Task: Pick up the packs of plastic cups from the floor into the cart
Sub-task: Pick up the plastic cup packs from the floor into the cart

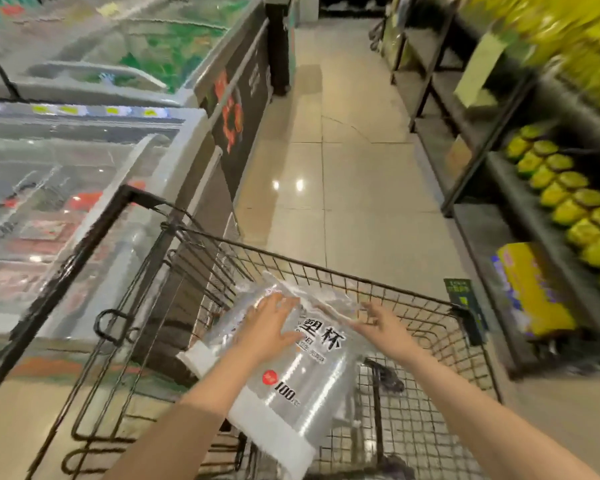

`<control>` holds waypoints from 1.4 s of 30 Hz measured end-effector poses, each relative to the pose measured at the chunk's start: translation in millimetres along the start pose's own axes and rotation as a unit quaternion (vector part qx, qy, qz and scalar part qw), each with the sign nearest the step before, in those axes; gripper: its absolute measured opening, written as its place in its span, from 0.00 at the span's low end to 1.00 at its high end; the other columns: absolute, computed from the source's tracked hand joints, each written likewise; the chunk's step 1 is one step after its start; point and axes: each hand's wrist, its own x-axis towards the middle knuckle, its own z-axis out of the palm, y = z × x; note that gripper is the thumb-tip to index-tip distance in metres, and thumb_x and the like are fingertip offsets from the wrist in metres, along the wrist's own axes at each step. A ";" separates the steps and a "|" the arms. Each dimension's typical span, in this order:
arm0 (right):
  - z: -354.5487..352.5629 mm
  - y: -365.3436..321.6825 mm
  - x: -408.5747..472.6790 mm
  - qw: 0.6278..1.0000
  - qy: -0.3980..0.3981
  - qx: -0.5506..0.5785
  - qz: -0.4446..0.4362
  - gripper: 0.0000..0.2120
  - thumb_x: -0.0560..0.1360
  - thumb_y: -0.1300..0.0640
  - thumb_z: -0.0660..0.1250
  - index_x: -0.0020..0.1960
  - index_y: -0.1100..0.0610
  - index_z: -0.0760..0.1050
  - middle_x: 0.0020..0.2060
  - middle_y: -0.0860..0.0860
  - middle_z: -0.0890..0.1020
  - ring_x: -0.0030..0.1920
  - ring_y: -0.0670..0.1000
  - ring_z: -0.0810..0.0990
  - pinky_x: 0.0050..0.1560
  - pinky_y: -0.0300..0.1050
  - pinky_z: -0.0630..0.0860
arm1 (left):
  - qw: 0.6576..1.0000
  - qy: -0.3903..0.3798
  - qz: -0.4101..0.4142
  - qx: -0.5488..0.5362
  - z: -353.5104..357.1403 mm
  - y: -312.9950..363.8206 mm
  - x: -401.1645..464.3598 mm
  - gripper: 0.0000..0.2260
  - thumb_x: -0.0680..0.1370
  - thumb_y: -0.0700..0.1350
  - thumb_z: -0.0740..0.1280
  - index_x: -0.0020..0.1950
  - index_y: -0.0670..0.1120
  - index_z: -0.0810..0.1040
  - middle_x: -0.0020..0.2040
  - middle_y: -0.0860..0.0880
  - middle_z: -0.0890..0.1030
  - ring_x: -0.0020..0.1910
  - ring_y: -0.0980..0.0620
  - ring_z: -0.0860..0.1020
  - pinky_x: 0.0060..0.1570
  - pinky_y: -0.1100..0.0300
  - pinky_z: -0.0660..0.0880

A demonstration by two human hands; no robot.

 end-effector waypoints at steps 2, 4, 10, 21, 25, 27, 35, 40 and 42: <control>4.3 18.8 -18.3 0.994 0.007 0.076 0.077 0.50 0.63 0.28 0.66 0.76 0.48 0.53 0.73 0.52 0.65 0.67 0.56 0.71 0.66 0.59 0.70 | 0.999 -0.025 0.020 0.025 5.9 10.4 9.8 0.31 0.75 0.63 0.63 0.75 0.58 0.58 0.77 0.50 0.57 0.76 0.49 0.54 0.73 0.42 0.50; 17.2 20.8 -31.5 0.962 -0.049 0.227 0.147 0.53 0.64 0.36 0.72 0.77 0.46 0.43 0.72 0.55 0.65 0.57 0.56 0.78 0.60 0.59 0.75 | 0.998 -0.036 0.012 0.058 13.9 7.5 13.1 0.32 0.74 0.67 0.59 0.76 0.60 0.57 0.78 0.51 0.52 0.77 0.49 0.50 0.72 0.40 0.42; 56.6 -6.2 -3.2 0.923 0.045 0.350 0.152 0.48 0.66 0.62 0.76 0.75 0.44 0.50 0.62 0.58 0.76 0.52 0.58 0.81 0.50 0.58 0.81 | 0.993 -0.027 -0.095 0.069 8.5 -40.4 4.0 0.42 0.66 0.79 0.43 0.77 0.62 0.46 0.79 0.48 0.42 0.77 0.47 0.40 0.67 0.32 0.37; 53.3 -44.8 60.4 0.989 0.082 0.124 0.014 0.34 0.76 0.54 0.67 0.77 0.51 0.52 0.73 0.52 0.65 0.72 0.56 0.65 0.71 0.56 0.64 | 0.989 -0.050 -0.119 0.077 -3.4 -66.3 8.0 0.40 0.73 0.73 0.52 0.78 0.56 0.44 0.79 0.47 0.44 0.77 0.47 0.42 0.72 0.36 0.52; 58.3 -41.0 43.3 0.994 0.088 0.064 0.009 0.32 0.78 0.48 0.63 0.77 0.48 0.53 0.73 0.52 0.65 0.71 0.56 0.66 0.70 0.57 0.65 | 0.988 -0.053 -0.100 0.105 -8.1 -65.2 10.0 0.38 0.75 0.71 0.51 0.78 0.53 0.46 0.79 0.46 0.48 0.77 0.47 0.46 0.71 0.38 0.55; 54.6 -33.4 28.2 0.995 0.096 0.009 -0.001 0.30 0.78 0.45 0.62 0.76 0.46 0.54 0.73 0.52 0.65 0.71 0.55 0.65 0.70 0.56 0.65 | 0.990 -0.036 -0.071 0.115 -11.1 -56.9 16.4 0.37 0.76 0.69 0.51 0.78 0.50 0.49 0.78 0.45 0.52 0.77 0.46 0.50 0.72 0.41 0.54; -14.5 21.4 -75.8 0.958 0.253 -0.127 0.054 0.28 0.77 0.41 0.60 0.75 0.46 0.60 0.73 0.50 0.64 0.73 0.52 0.62 0.72 0.51 0.59 | 0.982 -0.014 0.148 0.112 -7.2 62.0 52.3 0.31 0.77 0.62 0.57 0.75 0.47 0.60 0.75 0.46 0.63 0.73 0.46 0.61 0.70 0.46 0.60; -63.0 88.9 -178.4 0.918 0.346 -0.135 0.137 0.32 0.72 0.37 0.59 0.73 0.47 0.63 0.71 0.50 0.68 0.70 0.53 0.66 0.71 0.53 0.62 | 0.941 -0.005 0.309 0.140 15.0 185.9 41.9 0.29 0.75 0.62 0.61 0.69 0.46 0.67 0.66 0.46 0.71 0.64 0.46 0.70 0.64 0.49 0.67; -76.6 119.8 -227.0 0.898 0.380 -0.138 0.172 0.30 0.74 0.41 0.63 0.73 0.49 0.64 0.71 0.52 0.68 0.71 0.53 0.65 0.72 0.50 0.60 | 0.921 -0.006 0.359 0.153 28.7 238.8 25.1 0.28 0.74 0.62 0.61 0.69 0.47 0.67 0.64 0.47 0.71 0.64 0.46 0.70 0.62 0.50 0.67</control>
